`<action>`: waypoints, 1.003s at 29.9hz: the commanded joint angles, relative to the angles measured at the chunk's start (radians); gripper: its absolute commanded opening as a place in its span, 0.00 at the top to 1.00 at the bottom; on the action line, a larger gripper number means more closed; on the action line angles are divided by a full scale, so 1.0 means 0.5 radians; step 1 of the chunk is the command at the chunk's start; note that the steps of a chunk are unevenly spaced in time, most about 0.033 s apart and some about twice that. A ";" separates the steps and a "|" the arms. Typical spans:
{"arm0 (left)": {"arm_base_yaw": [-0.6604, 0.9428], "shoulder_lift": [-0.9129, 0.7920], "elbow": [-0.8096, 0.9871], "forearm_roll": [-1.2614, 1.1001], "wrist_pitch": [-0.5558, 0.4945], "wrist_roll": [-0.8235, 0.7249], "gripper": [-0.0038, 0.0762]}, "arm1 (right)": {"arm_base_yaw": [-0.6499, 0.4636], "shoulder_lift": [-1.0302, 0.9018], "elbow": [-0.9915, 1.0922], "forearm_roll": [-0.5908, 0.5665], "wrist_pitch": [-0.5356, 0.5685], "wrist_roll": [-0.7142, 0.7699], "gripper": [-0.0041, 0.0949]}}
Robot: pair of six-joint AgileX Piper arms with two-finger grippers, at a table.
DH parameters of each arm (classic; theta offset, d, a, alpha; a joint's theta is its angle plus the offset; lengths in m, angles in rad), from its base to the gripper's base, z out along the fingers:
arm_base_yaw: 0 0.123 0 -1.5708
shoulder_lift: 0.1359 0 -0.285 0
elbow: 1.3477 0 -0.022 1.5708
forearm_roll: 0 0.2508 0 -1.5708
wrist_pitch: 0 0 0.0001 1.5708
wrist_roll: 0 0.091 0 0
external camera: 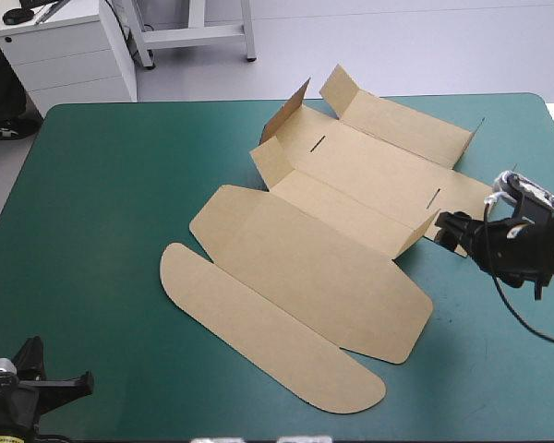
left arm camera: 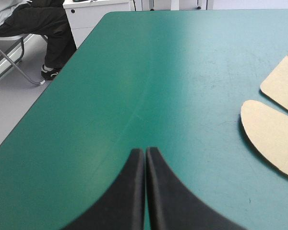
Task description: Fold the box
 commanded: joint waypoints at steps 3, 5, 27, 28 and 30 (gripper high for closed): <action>-0.004 0.031 -0.044 -0.002 -0.149 -0.006 0.96 | 0.004 0.341 -0.295 0.099 -0.045 0.104 0.20; -0.004 0.031 -0.044 -0.002 -0.149 -0.006 0.96 | 0.004 0.433 -0.344 0.164 -0.131 0.104 0.20; -0.004 0.031 -0.044 -0.002 -0.149 -0.015 0.96 | 0.004 0.985 -0.396 0.558 -0.297 0.118 0.60; -0.004 0.031 -0.044 -0.002 -0.149 -0.015 0.96 | 0.004 0.989 -0.396 0.558 -0.289 0.118 0.70; -0.004 0.031 -0.044 -0.002 -0.149 -0.015 0.96 | 0.004 0.989 -0.396 0.555 -0.285 0.111 0.88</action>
